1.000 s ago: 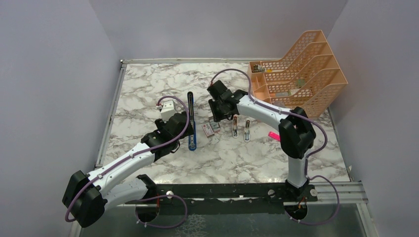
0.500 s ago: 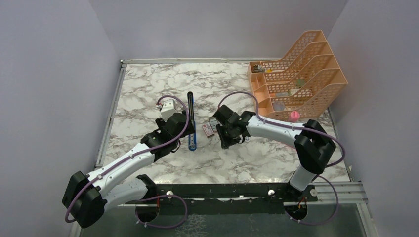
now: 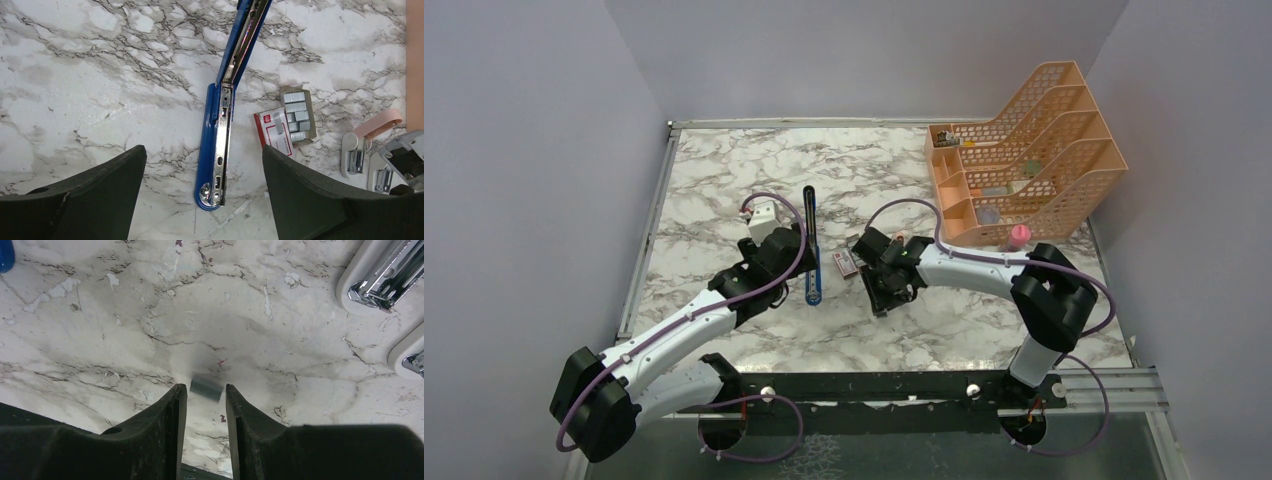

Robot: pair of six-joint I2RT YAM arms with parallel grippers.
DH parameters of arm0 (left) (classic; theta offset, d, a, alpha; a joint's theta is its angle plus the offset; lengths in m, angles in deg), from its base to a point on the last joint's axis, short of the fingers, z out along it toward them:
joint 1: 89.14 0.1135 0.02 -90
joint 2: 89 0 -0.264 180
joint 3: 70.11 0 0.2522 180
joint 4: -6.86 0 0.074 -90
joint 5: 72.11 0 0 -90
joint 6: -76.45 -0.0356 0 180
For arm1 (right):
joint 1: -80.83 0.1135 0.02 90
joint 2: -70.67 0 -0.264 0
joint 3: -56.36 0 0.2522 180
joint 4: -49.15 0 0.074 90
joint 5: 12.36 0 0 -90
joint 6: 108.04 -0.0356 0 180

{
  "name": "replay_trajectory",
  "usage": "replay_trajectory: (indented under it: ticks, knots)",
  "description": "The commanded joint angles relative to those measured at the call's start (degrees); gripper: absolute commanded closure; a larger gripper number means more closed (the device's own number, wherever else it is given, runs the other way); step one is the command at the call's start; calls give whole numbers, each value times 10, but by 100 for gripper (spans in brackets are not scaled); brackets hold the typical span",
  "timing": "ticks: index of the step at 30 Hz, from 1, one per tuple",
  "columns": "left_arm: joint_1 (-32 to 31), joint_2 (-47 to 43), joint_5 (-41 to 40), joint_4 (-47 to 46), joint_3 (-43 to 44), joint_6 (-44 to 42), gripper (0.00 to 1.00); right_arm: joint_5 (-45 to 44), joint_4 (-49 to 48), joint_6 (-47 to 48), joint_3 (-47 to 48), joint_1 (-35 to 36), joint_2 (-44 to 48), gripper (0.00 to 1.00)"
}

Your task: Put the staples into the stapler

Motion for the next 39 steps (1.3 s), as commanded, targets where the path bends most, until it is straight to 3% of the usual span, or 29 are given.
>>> replay_trajectory:
  ticks: [1,8,15,24,39]
  knots:
    - [4,-5,2,-8,3,-8,14,-18,-10,-8,8,3,-14,59]
    - [6,-2,3,-6,6,-12,14,-55,0,-16,21,3,-13,55]
    - [8,-3,3,-2,7,-12,14,-77,9,-19,18,3,-23,69]
    - [8,-5,7,0,5,-4,14,-69,20,4,0,3,-35,73]
    - [8,-24,21,4,-3,5,14,43,10,33,-49,3,9,74]
